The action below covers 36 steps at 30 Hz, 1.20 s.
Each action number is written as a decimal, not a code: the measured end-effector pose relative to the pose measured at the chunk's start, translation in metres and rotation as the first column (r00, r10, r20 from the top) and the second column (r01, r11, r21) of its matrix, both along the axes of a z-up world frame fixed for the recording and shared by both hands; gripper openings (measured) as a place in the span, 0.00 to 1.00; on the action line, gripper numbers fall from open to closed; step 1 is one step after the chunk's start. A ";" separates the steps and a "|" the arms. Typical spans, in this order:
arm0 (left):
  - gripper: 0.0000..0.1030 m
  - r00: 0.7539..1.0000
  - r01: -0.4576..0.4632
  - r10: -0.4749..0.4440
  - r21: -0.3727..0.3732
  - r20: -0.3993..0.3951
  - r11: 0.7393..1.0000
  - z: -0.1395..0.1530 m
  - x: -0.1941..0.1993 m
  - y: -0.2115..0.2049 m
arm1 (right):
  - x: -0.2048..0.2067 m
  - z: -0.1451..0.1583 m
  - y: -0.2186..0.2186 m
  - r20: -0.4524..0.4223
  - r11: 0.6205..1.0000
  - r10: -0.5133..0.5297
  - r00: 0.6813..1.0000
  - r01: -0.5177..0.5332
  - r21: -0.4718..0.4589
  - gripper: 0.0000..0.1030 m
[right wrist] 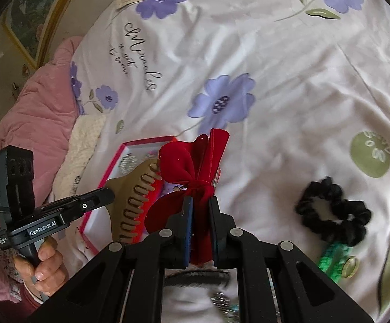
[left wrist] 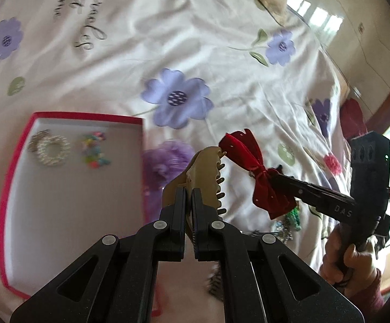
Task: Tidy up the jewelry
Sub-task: 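Carry the claw clip and red bow into the box and open both tools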
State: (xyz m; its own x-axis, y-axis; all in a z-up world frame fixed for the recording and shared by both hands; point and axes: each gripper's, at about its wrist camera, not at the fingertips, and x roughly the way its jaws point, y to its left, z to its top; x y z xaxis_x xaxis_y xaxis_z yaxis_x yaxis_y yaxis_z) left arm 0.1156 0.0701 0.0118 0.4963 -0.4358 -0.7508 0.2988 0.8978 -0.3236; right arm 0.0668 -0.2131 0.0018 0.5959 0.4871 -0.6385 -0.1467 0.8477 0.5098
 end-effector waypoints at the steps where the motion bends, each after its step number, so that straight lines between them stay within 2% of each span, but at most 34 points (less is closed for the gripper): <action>1: 0.03 1.000 -0.015 0.015 -0.001 -0.001 1.000 0.000 0.000 0.008 | 0.001 0.000 0.004 0.000 1.000 0.005 1.000 -0.005 0.003 0.10; 15: 0.03 0.986 -0.165 0.165 -0.020 -0.011 0.986 -0.007 0.005 0.085 | 0.021 0.002 0.076 0.004 0.997 0.073 0.997 -0.073 0.037 0.10; 25: 0.03 0.962 -0.271 0.271 -0.006 -0.015 0.962 -0.017 0.022 0.133 | 0.055 -0.007 0.123 -0.018 0.996 0.086 0.996 -0.086 0.033 0.10; 36: 0.03 0.940 -0.337 0.336 0.000 -0.059 0.942 -0.046 0.048 0.161 | 0.087 -0.034 0.163 -0.067 0.995 0.079 0.995 -0.082 -0.048 0.10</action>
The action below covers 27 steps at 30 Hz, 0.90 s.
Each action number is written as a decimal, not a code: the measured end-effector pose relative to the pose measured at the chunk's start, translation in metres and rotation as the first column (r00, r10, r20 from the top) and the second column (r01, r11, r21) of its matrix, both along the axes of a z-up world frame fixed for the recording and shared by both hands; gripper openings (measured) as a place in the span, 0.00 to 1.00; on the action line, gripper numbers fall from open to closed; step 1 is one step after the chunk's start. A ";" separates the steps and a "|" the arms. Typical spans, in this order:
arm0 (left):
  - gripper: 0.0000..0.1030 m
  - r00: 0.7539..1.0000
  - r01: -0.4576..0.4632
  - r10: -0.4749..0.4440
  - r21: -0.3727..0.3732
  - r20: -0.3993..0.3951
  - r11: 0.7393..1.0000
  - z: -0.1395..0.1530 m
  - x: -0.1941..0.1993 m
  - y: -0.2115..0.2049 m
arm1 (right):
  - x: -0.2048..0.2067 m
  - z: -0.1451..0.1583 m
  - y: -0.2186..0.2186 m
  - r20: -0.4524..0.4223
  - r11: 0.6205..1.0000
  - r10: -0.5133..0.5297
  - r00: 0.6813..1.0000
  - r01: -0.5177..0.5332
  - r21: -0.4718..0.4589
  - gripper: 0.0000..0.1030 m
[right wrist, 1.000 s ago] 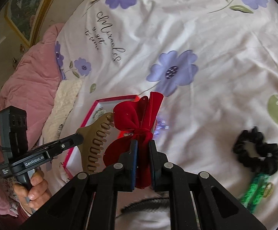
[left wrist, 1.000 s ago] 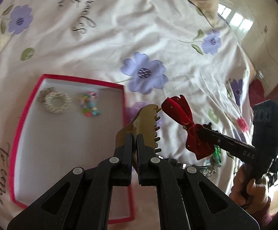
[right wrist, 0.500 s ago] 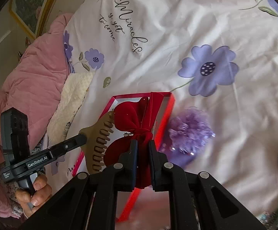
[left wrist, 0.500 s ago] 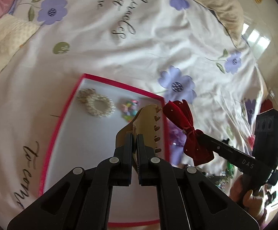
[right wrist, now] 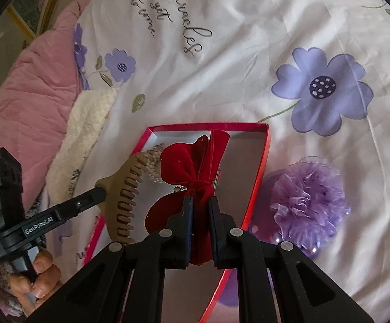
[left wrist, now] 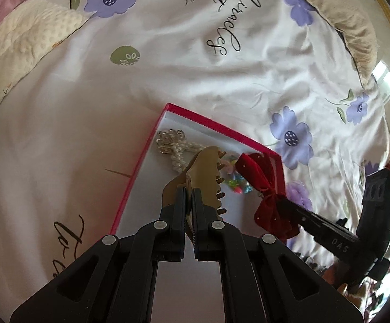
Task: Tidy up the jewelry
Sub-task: 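Carry the claw clip and red bow into the box and open both tools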
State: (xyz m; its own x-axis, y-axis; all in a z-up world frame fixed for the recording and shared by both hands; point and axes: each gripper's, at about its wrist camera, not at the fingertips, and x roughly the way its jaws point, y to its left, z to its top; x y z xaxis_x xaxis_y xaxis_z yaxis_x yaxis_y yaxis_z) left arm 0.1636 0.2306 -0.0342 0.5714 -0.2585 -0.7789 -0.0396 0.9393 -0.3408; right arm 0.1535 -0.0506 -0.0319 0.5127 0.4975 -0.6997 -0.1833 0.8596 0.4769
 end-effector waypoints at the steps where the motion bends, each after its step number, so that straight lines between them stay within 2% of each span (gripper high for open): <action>1: 0.03 1.000 -0.004 0.004 0.001 -0.001 1.000 -0.002 0.002 0.001 | 0.002 -0.003 0.002 -0.005 1.000 -0.001 1.000 0.001 -0.008 0.10; 10: 0.03 1.000 -0.006 0.007 0.018 -0.027 1.000 -0.020 0.017 -0.001 | 0.013 -0.017 0.011 -0.041 0.999 0.012 0.999 -0.014 -0.052 0.11; 14: 0.03 1.000 -0.008 0.008 0.028 -0.024 1.000 -0.021 0.019 -0.003 | 0.015 -0.020 0.014 -0.059 0.998 0.022 0.998 -0.026 -0.057 0.15; 21: 0.03 0.999 -0.008 0.009 0.054 -0.034 0.999 -0.022 0.020 -0.005 | 0.018 -0.020 0.014 -0.071 0.998 0.032 0.997 -0.036 -0.050 0.17; 22: 0.04 0.999 -0.012 0.014 0.057 -0.035 0.998 -0.023 0.020 -0.005 | 0.018 -0.020 0.014 -0.076 0.998 0.032 0.997 -0.036 -0.048 0.20; 23: 0.04 0.999 -0.014 0.016 0.057 -0.035 0.998 -0.023 0.020 -0.005 | 0.018 -0.020 0.013 -0.079 0.998 0.033 0.996 -0.036 -0.044 0.28; 27: 0.07 0.999 -0.015 0.018 0.067 -0.040 0.998 -0.022 0.019 -0.006 | 0.015 -0.015 0.016 -0.059 0.998 0.051 0.997 -0.053 -0.043 0.34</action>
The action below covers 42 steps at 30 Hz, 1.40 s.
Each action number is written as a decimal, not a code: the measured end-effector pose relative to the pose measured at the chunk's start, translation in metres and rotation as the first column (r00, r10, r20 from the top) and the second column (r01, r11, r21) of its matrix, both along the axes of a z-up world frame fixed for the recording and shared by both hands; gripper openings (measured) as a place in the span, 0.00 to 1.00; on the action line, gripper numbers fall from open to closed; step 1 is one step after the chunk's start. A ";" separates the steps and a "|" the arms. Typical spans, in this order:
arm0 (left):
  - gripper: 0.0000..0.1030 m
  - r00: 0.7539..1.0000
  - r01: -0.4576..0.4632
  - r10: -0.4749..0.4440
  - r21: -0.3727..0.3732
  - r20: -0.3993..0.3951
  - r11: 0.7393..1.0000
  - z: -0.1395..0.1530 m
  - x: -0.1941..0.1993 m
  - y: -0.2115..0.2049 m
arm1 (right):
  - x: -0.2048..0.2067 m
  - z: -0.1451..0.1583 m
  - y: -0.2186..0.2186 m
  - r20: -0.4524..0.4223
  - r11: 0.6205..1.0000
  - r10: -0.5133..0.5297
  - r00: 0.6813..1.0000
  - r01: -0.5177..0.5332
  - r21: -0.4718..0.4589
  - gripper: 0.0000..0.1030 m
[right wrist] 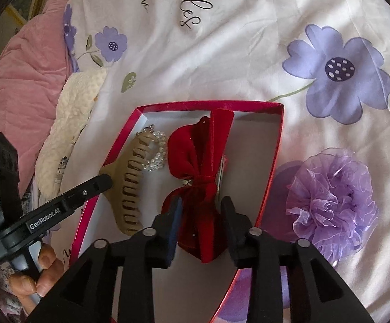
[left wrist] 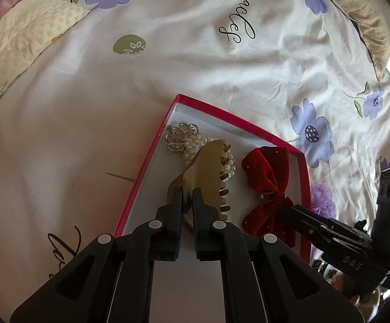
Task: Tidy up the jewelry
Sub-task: 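Carry the claw clip and red bow into the box and open both tools, then grasp the purple tulle flower with the left tool while the right tool grasps the black scrunchie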
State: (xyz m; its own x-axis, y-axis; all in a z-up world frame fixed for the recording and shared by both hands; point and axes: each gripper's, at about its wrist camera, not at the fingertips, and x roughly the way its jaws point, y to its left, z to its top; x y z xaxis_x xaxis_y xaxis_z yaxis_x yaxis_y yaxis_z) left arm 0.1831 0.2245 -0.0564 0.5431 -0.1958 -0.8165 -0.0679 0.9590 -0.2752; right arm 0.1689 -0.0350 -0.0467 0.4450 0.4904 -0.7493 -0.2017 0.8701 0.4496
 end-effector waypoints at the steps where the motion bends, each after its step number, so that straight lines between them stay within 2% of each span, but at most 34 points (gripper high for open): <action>1: 0.10 1.000 0.001 -0.001 0.000 0.000 1.000 0.000 0.000 -0.001 | -0.001 0.002 0.000 0.005 1.000 0.002 1.000 -0.002 0.005 0.34; 3: 0.15 1.000 0.002 -0.002 0.005 -0.001 1.000 0.001 -0.001 -0.002 | -0.004 0.006 -0.003 0.009 1.000 -0.003 1.000 0.003 0.011 0.34; 5: 0.24 1.000 -0.001 0.001 0.019 -0.001 1.000 0.003 -0.002 -0.002 | -0.009 0.011 -0.009 0.015 1.000 -0.014 1.000 0.013 0.028 0.35; 7: 0.41 1.000 -0.010 0.010 0.019 0.002 1.000 0.006 -0.005 -0.002 | -0.015 0.016 -0.017 0.022 0.999 -0.027 0.999 0.026 0.043 0.35; 10: 0.41 1.000 -0.017 0.017 0.013 0.014 1.000 0.011 -0.011 0.000 | -0.029 0.026 -0.033 0.043 0.997 -0.048 0.998 0.046 0.056 0.40; 14: 0.41 0.999 -0.005 0.005 0.002 0.039 1.000 0.023 -0.023 -0.007 | -0.051 0.034 -0.063 0.056 0.993 -0.098 0.994 0.094 0.069 0.40; 27: 0.41 0.989 0.137 -0.137 -0.003 0.056 0.991 0.043 -0.056 -0.072 | -0.113 0.030 -0.170 0.031 0.950 -0.307 0.951 0.304 0.070 0.43; 42: 0.41 0.964 0.259 -0.260 0.026 0.049 0.965 0.047 -0.065 -0.135 | -0.151 0.028 -0.233 0.047 0.909 -0.417 0.908 0.416 0.034 0.47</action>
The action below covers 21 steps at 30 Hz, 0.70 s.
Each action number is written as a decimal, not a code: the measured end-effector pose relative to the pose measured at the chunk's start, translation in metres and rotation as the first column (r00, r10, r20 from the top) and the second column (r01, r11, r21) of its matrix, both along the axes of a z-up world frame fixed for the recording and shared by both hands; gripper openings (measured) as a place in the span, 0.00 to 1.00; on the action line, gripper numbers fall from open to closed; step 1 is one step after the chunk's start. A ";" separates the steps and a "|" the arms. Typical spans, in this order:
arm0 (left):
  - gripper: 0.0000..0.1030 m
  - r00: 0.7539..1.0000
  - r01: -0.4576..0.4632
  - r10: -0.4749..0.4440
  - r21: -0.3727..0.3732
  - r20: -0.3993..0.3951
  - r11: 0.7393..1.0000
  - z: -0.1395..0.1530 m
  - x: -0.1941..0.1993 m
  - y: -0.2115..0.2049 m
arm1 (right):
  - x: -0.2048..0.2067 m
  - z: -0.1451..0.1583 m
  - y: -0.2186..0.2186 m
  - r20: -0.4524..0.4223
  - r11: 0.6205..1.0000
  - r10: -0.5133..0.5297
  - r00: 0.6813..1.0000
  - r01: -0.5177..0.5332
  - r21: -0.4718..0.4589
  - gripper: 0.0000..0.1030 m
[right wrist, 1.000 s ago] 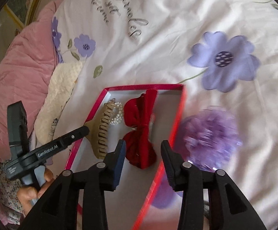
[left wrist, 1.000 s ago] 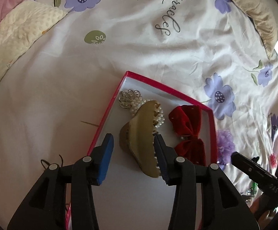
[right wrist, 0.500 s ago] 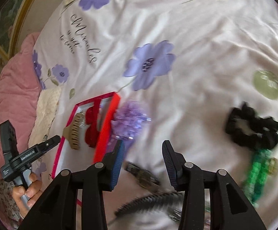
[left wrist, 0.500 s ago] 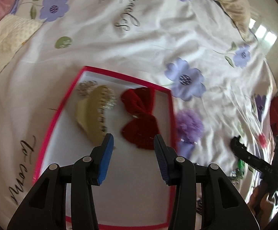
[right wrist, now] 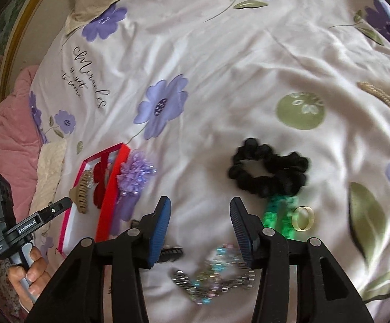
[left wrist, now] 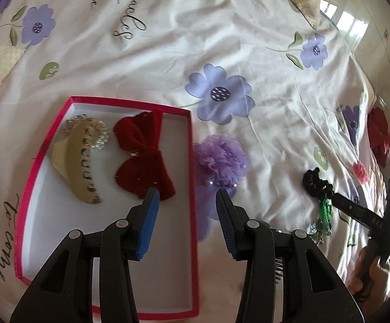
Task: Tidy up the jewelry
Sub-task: 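Grasp the purple tulle flower with the left tool while the right tool grasps the black scrunchie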
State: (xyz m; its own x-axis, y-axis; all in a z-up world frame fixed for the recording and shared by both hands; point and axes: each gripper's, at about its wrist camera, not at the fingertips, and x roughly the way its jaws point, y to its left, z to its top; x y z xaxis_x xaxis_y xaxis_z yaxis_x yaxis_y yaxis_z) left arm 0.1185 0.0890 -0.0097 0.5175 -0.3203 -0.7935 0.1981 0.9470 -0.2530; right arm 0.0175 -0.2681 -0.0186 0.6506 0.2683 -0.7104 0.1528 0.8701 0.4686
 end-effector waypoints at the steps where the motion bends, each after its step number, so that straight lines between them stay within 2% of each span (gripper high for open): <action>1: 0.41 1.000 0.005 -0.005 0.001 -0.002 1.000 -0.001 0.000 -0.003 | -0.001 0.000 -0.004 -0.001 1.000 -0.009 1.000 0.009 -0.004 0.47; 11: 0.43 0.995 0.095 -0.094 0.040 -0.019 0.995 -0.007 0.019 -0.055 | -0.004 -0.008 -0.042 -0.027 0.995 -0.093 0.995 0.092 -0.037 0.51; 16: 0.45 0.991 0.130 -0.128 0.103 -0.029 0.986 -0.015 0.032 -0.082 | 0.000 -0.016 -0.053 -0.048 0.993 -0.116 0.992 0.114 -0.030 0.52; 21: 0.45 0.992 0.128 -0.121 0.176 -0.046 0.976 -0.028 0.048 -0.096 | 0.007 -0.022 -0.057 -0.066 0.993 -0.121 0.991 0.119 -0.027 0.53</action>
